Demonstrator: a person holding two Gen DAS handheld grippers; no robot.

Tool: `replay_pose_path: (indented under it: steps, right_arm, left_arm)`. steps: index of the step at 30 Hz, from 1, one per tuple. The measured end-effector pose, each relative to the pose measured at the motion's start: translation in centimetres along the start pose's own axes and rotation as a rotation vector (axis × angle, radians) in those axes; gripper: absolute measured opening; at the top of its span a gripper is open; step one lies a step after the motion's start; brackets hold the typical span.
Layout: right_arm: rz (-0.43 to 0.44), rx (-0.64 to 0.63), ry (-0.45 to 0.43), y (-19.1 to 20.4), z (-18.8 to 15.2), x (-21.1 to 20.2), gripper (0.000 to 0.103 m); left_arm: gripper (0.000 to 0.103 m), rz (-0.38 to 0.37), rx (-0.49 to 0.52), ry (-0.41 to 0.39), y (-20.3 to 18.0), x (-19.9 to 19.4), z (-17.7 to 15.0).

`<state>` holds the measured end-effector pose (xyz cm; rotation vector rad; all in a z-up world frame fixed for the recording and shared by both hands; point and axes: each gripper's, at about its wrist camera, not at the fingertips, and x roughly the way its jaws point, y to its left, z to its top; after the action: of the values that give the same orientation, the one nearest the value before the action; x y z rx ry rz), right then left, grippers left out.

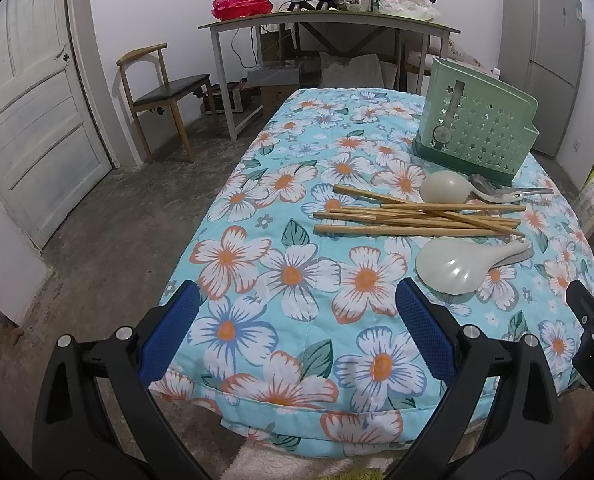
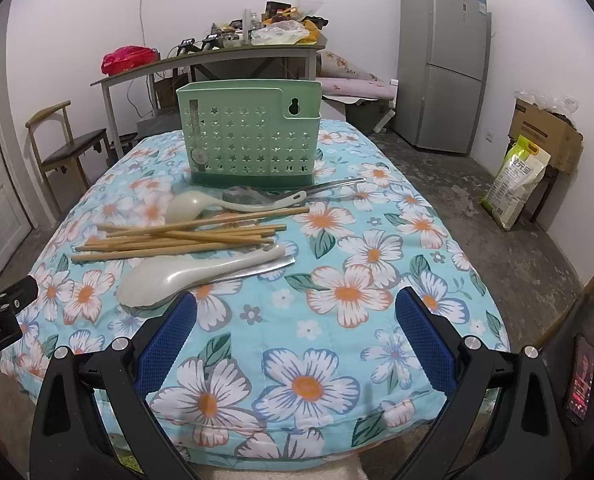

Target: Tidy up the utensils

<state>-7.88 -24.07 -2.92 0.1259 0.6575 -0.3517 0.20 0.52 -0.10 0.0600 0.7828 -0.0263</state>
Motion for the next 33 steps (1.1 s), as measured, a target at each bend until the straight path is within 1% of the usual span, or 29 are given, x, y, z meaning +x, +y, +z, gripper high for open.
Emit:
replay_pose_path:
  steps: [8, 10, 33]
  right_arm:
    - [0.0, -0.002, 0.002, -0.02, 0.0, -0.05, 0.097]
    - [0.0, -0.001, 0.001, 0.07, -0.03, 0.06, 0.097]
    - [0.009, -0.013, 0.0, 0.41, 0.02, 0.28, 0.097]
  left_arm:
    - [0.095, 0.009, 0.003, 0.006, 0.23, 0.39, -0.18]
    - [0.094, 0.021, 0.004, 0.006, -0.24, 0.53, -0.21]
    - [0.095, 0.025, 0.008, 0.008, -0.21, 0.58, -0.14]
